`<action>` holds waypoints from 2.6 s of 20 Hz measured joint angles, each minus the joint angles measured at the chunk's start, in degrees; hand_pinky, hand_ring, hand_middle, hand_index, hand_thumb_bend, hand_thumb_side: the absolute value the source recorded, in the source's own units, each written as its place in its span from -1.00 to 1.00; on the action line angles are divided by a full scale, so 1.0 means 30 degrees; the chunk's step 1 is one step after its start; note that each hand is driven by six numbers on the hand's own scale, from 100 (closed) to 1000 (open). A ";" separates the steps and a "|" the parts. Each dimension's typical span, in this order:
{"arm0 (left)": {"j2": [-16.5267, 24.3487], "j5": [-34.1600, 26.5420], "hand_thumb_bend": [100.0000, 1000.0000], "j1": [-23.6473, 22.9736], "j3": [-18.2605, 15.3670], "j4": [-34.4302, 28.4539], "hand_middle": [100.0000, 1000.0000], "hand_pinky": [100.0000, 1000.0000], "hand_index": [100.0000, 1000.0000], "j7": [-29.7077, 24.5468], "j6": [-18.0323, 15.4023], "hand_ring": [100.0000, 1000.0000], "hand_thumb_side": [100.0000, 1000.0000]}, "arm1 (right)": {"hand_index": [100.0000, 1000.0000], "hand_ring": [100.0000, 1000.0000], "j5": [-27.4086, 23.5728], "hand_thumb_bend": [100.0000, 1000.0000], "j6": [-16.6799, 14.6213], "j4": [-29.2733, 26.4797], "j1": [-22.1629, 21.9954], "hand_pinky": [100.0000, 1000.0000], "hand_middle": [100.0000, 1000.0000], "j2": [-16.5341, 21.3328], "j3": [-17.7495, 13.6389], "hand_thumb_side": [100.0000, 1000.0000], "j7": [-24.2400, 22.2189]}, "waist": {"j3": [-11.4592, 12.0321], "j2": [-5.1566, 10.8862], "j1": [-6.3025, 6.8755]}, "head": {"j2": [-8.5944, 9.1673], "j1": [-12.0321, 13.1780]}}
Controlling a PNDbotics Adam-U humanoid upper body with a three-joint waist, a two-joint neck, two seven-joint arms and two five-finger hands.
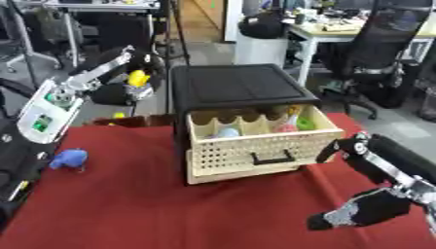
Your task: Pick up objects from table and place into drawer.
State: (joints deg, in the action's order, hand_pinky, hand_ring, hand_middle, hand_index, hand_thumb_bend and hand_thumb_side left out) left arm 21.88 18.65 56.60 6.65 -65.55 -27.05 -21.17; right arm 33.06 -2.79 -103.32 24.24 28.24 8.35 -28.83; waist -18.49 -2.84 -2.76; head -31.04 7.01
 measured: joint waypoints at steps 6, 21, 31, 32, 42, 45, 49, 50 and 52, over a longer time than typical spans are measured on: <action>-0.0912 0.0701 -1.00 0.0054 0.0082 0.0713 -0.44 -1.00 0.22 0.2056 -0.0145 -0.93 0.04 | 0.30 -1.00 -0.0152 1.00 -0.0217 0.0075 0.0436 -0.89 -1.00 -0.0489 0.0378 0.02 -0.0354 | -0.1030 -0.0009 0.0179 | 0.0082 0.0175; -0.1757 0.3411 -1.00 -0.0199 0.0069 0.2154 -0.41 -1.00 0.24 0.5007 -0.1637 -0.89 0.04 | 0.30 -1.00 -0.0286 1.00 -0.0526 0.0092 0.0989 -0.88 -1.00 -0.1109 0.0866 0.01 -0.0877 | -0.1949 -0.0154 0.0545 | 0.0275 0.0238; -0.1778 0.3566 -1.00 -0.0347 0.0069 0.2251 -0.16 -0.80 0.41 0.5040 -0.2044 -0.49 -1.00 | 0.29 -1.00 -0.0290 1.00 -0.0574 0.0198 0.0991 -0.88 -1.00 -0.1112 0.0871 0.02 -0.0968 | -0.1962 -0.0181 0.0605 | 0.0321 0.0145; -0.1803 0.3566 -1.00 -0.0358 0.0069 0.2251 -0.14 -0.76 0.42 0.5039 -0.2088 -0.46 -1.00 | 0.30 -1.00 -0.0290 1.00 -0.0575 0.0198 0.0991 -0.88 -1.00 -0.1112 0.0872 0.02 -0.0969 | -0.1955 -0.0182 0.0605 | 0.0321 0.0145; -0.1911 0.3205 -1.00 -0.0439 0.0061 0.2190 -0.12 -0.66 0.44 0.5094 -0.2605 -0.38 -1.00 | 0.30 -1.00 -0.0290 1.00 -0.0579 0.0206 0.0991 -0.87 -1.00 -0.1112 0.0872 0.01 -0.0971 | -0.1751 -0.0185 0.0587 | 0.0321 0.0124; -0.1831 0.2482 -1.00 -0.0554 -0.0033 0.1820 -0.12 -0.56 0.44 0.5096 -0.2584 -0.33 -0.84 | 0.29 -1.00 -0.0290 1.00 -0.0581 0.0269 0.0986 -0.87 -1.00 -0.1112 0.0872 0.01 -0.0969 | -0.1465 -0.0181 0.0538 | 0.0319 0.0057; -0.1090 0.1069 -1.00 -0.0870 -0.0261 0.0642 -0.12 -0.43 0.44 0.5287 -0.2180 -0.30 -0.77 | 0.29 -1.00 -0.0289 1.00 -0.0607 0.0349 0.0979 -0.87 -1.00 -0.1110 0.0869 0.01 -0.0933 | -0.0940 -0.0067 0.0495 | 0.0293 -0.0135; -0.0842 0.0478 -1.00 -0.0988 -0.0318 0.0249 -0.12 -0.42 0.44 0.5314 -0.2005 -0.30 -0.76 | 0.29 -1.00 -0.0286 1.00 -0.0616 0.0402 0.0978 -0.87 -1.00 -0.1106 0.0867 0.01 -0.0917 | -0.0769 -0.0019 0.0491 | 0.0285 -0.0223; -0.0181 -0.0925 -1.00 -0.1328 -0.0473 -0.0757 -0.10 -0.37 0.45 0.5294 -0.1573 -0.27 -0.65 | 0.30 -1.00 -0.0268 1.00 -0.0636 0.0477 0.0977 -0.88 -1.00 -0.1086 0.0866 0.02 -0.0876 | -0.0422 0.0061 0.0492 | 0.0225 -0.0439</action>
State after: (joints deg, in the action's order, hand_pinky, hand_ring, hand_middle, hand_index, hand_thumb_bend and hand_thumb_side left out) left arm 21.34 15.87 52.61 5.24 -67.82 -11.16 -25.89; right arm 32.25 -4.70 -101.89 27.17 24.98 10.95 -31.46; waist -19.76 -2.66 -1.28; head -30.36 5.69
